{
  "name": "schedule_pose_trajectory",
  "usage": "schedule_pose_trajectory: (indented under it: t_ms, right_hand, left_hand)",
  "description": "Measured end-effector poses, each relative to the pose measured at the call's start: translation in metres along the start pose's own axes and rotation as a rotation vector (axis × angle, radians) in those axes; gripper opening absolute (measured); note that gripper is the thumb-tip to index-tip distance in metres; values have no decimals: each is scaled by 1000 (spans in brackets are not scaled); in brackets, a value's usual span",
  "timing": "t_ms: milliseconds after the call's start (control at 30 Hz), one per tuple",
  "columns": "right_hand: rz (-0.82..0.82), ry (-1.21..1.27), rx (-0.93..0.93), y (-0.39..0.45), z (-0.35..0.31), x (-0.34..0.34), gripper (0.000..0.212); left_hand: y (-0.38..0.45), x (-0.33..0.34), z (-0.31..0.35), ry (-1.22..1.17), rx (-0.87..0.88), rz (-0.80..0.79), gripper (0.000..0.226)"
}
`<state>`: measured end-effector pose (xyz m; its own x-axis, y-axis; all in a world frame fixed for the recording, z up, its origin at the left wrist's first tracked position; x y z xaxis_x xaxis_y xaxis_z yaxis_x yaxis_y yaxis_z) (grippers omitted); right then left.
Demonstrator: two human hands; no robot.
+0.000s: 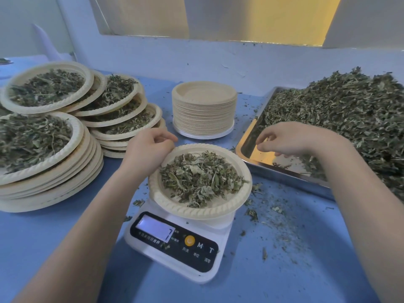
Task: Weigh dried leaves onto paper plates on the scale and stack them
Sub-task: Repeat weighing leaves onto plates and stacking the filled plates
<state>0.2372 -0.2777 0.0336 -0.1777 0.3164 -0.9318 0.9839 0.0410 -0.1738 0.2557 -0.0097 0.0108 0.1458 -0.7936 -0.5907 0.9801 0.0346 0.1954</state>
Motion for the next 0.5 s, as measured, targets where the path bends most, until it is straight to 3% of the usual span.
schedule_pose_trajectory:
  t_ms: [133, 267, 400, 500]
  right_hand:
    - [2, 203, -206, -21, -25, -7, 35]
    - [-16, 115, -331, -31, -41, 10, 48]
    - [-283, 122, -364, -37, -40, 42, 99]
    - [-311, 50, -505, -42, -56, 49, 110]
  left_hand:
    - [-10, -3, -8, -13, -31, -43, 15]
    - [-20, -8, -11, 16, -81, -71, 16]
    - [-32, -11, -9, 65, -118, -114, 23]
    - [-40, -12, -10, 66, -168, -151, 21]
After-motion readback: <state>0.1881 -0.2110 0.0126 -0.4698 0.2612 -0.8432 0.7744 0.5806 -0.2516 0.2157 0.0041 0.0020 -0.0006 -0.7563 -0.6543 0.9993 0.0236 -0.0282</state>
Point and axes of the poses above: each hand's wrist, its own y-axis towards the middle knuckle, its own x-axis out of the palm, z = x × y, the point moved 9 cm from there along y, towards the middle knuckle, and after that the axes turned 5 degrees about y, right-handed, at the moved point
